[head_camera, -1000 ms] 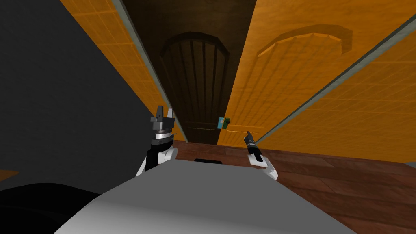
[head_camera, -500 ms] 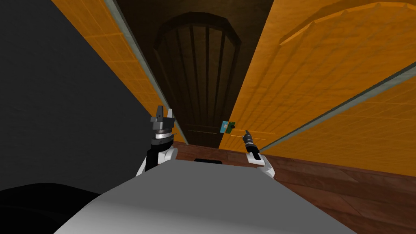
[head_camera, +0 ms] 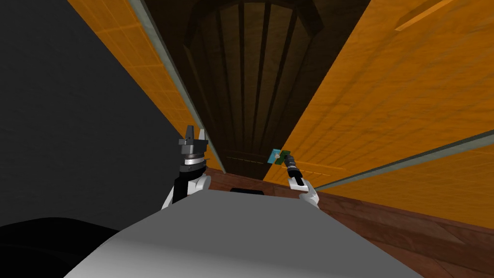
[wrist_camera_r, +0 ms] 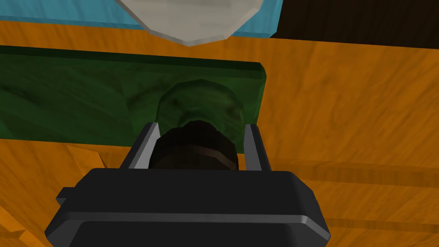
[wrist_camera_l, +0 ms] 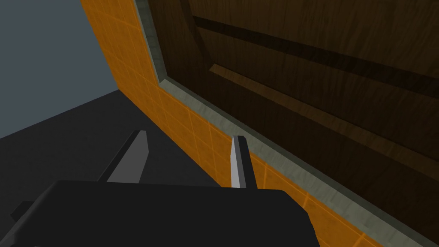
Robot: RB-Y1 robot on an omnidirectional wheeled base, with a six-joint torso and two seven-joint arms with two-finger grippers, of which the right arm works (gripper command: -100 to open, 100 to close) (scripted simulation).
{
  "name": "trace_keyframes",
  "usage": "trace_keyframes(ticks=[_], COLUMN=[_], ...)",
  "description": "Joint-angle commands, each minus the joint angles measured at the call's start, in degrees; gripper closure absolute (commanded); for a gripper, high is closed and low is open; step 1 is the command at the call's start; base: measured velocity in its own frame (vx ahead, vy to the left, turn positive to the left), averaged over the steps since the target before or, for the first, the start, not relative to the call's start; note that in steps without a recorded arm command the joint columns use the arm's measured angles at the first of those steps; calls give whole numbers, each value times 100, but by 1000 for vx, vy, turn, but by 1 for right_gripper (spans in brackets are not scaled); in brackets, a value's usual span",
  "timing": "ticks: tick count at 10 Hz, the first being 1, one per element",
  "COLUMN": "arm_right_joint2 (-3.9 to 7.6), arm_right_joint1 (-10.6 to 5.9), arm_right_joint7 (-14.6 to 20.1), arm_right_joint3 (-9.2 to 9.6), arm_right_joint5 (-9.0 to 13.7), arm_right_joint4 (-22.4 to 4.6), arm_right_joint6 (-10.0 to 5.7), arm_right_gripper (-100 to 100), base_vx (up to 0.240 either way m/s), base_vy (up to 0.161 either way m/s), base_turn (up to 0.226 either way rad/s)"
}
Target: Pull the door open
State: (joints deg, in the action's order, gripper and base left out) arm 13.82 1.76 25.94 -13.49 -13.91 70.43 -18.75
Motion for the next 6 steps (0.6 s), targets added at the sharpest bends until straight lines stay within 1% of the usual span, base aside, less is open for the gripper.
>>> trace_keyframes(ticks=[1, 5, 6], arm_right_joint2=[3, 3, 86], arm_right_joint1=[18, 18, 131], arm_right_joint7=[3, 3, 17], arm_right_joint3=[-4, -4, -96], arm_right_joint5=[0, 0, 12], arm_right_joint4=[-7, -7, -51], arm_right_joint6=[11, 11, 25], arm_right_gripper=[100, 100, 100], base_vx=[-31, -12, -148], base_vy=[-24, -7, -97], base_turn=[16, 9, -110])
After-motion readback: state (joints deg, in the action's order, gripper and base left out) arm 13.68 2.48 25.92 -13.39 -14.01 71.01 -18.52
